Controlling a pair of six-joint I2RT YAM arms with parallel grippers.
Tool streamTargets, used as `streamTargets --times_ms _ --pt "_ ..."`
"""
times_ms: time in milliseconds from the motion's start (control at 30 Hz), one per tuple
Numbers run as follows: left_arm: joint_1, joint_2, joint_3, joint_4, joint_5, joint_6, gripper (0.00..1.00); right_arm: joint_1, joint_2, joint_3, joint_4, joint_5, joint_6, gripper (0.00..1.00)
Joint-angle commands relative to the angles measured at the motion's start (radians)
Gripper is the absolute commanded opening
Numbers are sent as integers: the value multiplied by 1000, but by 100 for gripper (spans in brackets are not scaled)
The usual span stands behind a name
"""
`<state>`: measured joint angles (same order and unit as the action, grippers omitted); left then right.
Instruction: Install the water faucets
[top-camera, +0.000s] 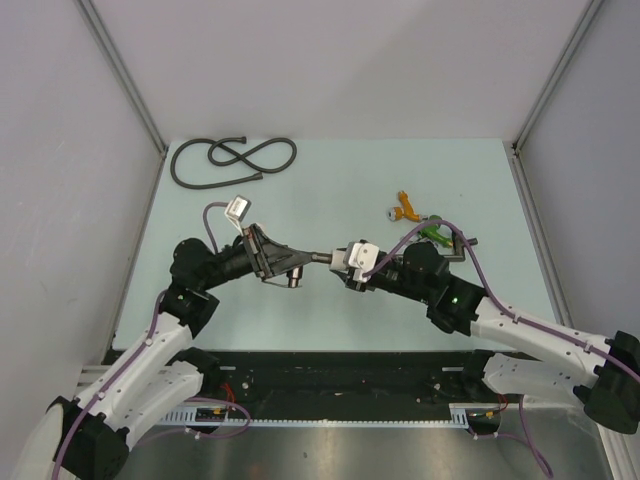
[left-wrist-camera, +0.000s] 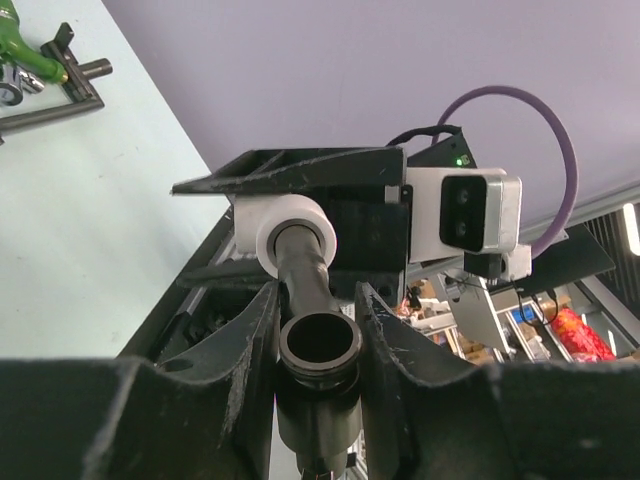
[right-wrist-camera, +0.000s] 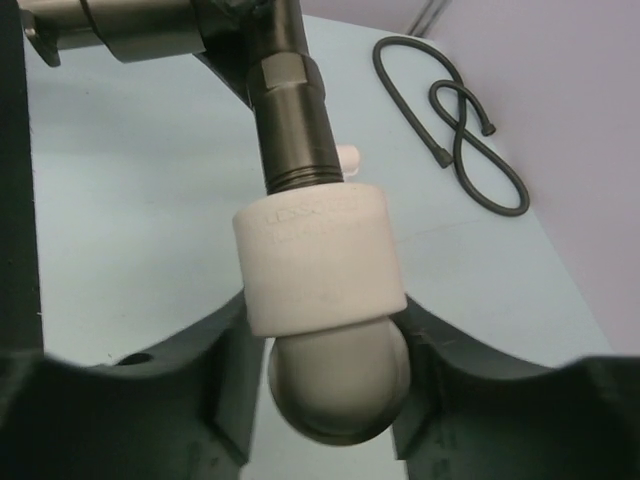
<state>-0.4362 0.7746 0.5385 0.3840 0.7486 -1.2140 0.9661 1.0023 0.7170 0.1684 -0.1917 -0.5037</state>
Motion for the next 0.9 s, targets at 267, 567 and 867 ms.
streamTargets --times_ms 267,567,867 --pt "4 -27 81 21 8 365 1 -46 -24 1 215 -288 327 0" --pt "-4 -268 38 10 64 1052 8 -289 59 2 494 -578 989 0" --pt "-21 -437 35 -255 144 1544 11 -351 274 1 762 -729 1332 0"
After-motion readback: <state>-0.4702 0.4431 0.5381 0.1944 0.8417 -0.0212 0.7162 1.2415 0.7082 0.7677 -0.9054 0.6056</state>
